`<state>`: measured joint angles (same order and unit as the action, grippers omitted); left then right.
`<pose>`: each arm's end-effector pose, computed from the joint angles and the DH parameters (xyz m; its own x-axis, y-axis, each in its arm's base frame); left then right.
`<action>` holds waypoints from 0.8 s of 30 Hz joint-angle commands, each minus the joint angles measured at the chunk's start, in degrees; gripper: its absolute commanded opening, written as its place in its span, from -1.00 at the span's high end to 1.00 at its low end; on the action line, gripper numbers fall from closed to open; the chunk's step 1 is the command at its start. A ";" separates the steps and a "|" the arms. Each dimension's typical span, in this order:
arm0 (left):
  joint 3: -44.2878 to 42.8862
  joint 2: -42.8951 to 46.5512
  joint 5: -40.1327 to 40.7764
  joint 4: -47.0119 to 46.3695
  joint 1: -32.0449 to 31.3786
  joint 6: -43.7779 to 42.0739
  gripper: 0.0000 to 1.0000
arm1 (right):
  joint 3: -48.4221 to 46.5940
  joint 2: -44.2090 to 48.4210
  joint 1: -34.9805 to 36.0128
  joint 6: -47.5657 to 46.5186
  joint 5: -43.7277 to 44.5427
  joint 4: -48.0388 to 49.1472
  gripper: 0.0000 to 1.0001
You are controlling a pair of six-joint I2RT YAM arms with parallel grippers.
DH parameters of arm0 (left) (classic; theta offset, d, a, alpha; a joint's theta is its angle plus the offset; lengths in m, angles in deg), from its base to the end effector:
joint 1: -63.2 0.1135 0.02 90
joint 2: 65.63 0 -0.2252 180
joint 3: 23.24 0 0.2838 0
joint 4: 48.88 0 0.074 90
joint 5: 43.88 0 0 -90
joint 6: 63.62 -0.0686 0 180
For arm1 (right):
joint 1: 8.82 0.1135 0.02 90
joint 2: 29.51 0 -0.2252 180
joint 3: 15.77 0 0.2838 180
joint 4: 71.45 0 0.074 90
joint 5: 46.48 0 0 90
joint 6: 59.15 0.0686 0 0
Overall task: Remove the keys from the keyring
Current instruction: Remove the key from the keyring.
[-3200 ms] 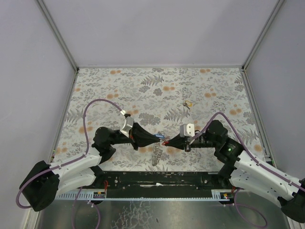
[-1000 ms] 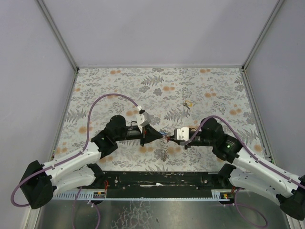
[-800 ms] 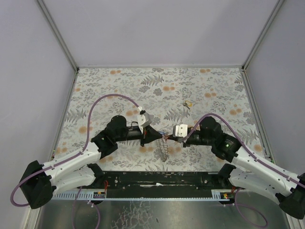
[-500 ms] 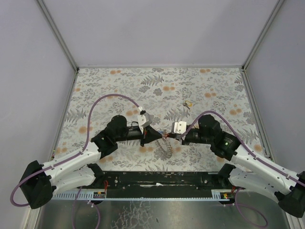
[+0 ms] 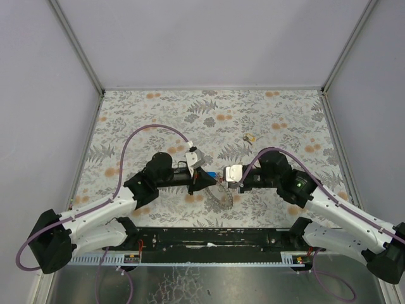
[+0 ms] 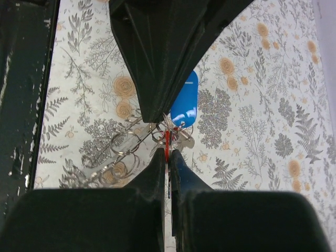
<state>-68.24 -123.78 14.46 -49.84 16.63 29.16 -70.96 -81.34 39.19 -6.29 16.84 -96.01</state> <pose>0.1849 -0.2476 0.2123 -0.1921 0.1429 -0.9709 0.9627 0.2198 -0.1581 0.1713 0.2364 0.2583 0.3772 -0.3873 -0.8412 -0.8987 0.0662 -0.4335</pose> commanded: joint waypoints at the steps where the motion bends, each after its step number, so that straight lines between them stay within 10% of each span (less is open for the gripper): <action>1: -0.53 -1.07 3.30 1.55 -0.82 2.12 1.00 | -6.27 0.00 0.36 -9.37 -2.09 -3.37 0.95; 24: 4.63 -4.74 14.52 -12.76 -6.18 7.58 1.00 | -23.05 -17.93 0.75 -10.28 4.16 -30.62 0.93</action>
<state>-64.81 -127.95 26.39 -56.07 10.42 35.39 -90.08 -98.00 39.21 -18.03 17.87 -124.49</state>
